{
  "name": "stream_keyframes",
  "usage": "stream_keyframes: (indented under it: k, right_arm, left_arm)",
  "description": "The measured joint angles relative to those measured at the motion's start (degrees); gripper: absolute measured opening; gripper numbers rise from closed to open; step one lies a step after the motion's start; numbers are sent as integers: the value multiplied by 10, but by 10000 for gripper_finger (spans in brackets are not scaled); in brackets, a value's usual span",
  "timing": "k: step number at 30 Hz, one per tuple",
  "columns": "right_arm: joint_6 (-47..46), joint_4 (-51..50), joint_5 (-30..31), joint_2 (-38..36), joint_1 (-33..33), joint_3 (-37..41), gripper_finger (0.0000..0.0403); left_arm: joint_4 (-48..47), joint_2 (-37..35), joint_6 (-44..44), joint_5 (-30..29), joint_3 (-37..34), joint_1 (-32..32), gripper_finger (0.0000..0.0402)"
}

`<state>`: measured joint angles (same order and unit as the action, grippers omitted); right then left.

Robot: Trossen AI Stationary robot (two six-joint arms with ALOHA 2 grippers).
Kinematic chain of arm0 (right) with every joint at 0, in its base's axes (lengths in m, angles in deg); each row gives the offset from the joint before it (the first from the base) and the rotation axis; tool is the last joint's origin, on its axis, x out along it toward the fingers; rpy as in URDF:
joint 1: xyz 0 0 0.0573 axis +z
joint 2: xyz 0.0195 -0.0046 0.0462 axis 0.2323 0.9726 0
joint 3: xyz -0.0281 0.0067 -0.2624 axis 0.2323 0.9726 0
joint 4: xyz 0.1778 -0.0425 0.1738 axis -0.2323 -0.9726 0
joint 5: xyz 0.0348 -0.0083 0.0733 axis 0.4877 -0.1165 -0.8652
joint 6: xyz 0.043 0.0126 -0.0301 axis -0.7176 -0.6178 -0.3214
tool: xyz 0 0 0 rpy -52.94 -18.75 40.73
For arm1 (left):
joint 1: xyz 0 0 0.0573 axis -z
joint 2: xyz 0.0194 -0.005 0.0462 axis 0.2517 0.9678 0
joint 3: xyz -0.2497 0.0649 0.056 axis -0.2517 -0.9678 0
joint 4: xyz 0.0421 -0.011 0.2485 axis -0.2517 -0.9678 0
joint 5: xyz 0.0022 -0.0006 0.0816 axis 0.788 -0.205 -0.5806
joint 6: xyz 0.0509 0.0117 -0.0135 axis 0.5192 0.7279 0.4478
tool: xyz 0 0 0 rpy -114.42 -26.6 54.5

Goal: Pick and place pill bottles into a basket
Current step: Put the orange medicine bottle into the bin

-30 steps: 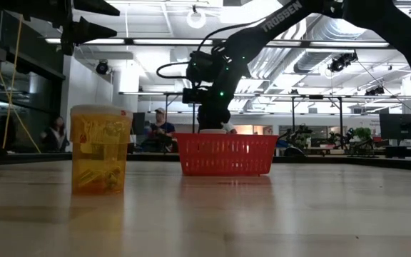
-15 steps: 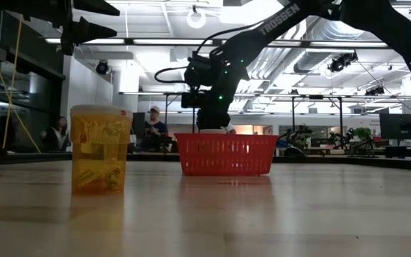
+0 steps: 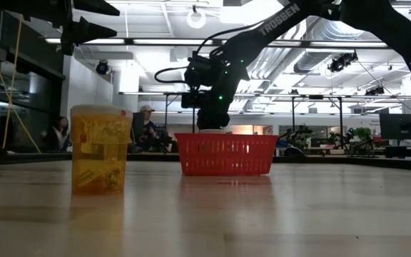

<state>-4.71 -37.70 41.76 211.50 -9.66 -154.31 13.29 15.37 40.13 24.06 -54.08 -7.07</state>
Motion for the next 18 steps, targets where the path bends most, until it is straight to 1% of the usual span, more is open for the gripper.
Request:
stream_keyframes:
  k: [11, 18]
  right_arm:
    - [0, 0, 0, 0, 0, 0, 248]
    - [-1, 1, -13, 0, 0, 0, 244]
  left_arm:
    - [-1, 0, 0, 0, 0, 0, 264]
    - [-1, 0, 0, 0, 0, 0, 264]
